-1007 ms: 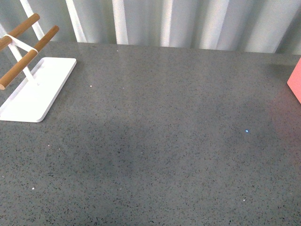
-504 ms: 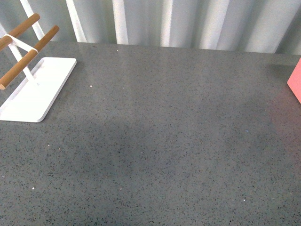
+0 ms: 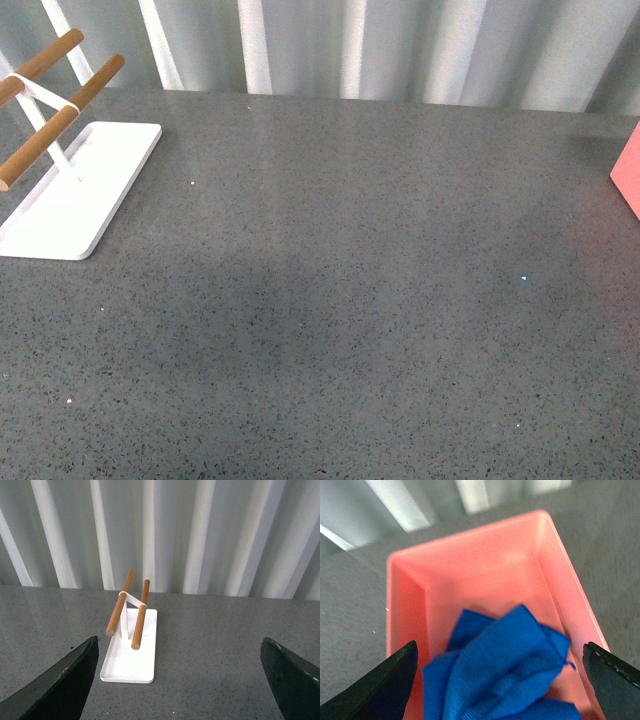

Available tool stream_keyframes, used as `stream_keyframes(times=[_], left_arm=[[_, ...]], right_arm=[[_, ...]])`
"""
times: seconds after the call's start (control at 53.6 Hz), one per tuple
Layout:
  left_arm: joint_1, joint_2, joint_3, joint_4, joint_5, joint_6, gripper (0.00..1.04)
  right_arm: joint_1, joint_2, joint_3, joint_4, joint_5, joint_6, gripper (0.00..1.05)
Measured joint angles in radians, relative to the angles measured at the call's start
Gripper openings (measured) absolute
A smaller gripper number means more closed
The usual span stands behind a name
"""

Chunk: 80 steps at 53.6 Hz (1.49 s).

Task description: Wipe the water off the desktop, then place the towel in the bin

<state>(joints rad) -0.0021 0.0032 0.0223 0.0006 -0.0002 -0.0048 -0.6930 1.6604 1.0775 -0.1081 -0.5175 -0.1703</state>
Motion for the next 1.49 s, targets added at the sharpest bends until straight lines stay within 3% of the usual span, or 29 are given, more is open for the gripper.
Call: stream_keyframes(times=[0.205,0.466,0.56,0.672,0.727,0.839,0.933,1.101,1.492], left_arm=[[0.000,0.000,0.000,0.000,0.000,0.000,0.98],[0.000,0.000,0.000,0.000,0.000,0.000,0.98],[0.000,0.000,0.000,0.000,0.000,0.000,0.98],[0.000,0.000,0.000,0.000,0.000,0.000,0.98],[0.000,0.000,0.000,0.000,0.000,0.000,0.98],[0.000,0.000,0.000,0.000,0.000,0.000,0.98],[0.000,0.000,0.000,0.000,0.000,0.000,0.98],[0.000,0.000,0.000,0.000,0.000,0.000,0.98],[0.000,0.000,0.000,0.000,0.000,0.000,0.98]], right_arm=[[0.123,-0.286,-0.083,0.042,-0.084,-0.047,0.98],[0.432,-0.683,-0.290,-0.134,-0.130,-0.222,0.98],[0.493,-0.762,-0.341,-0.177,-0.115,-0.266,0.98],[0.587,-0.904,-0.584,0.287,0.333,-0.020,0.75],[0.598,-0.938,-0.647,0.385,0.409,0.044,0.66],[0.645,-0.990,-0.734,0.442,0.502,0.114,0.48],[0.688,-1.029,-0.807,0.457,0.505,0.138,0.28],[0.690,-1.092,-0.875,0.465,0.509,0.147,0.03],[0.690,-1.223,-0.978,0.443,0.510,0.153,0.03]])
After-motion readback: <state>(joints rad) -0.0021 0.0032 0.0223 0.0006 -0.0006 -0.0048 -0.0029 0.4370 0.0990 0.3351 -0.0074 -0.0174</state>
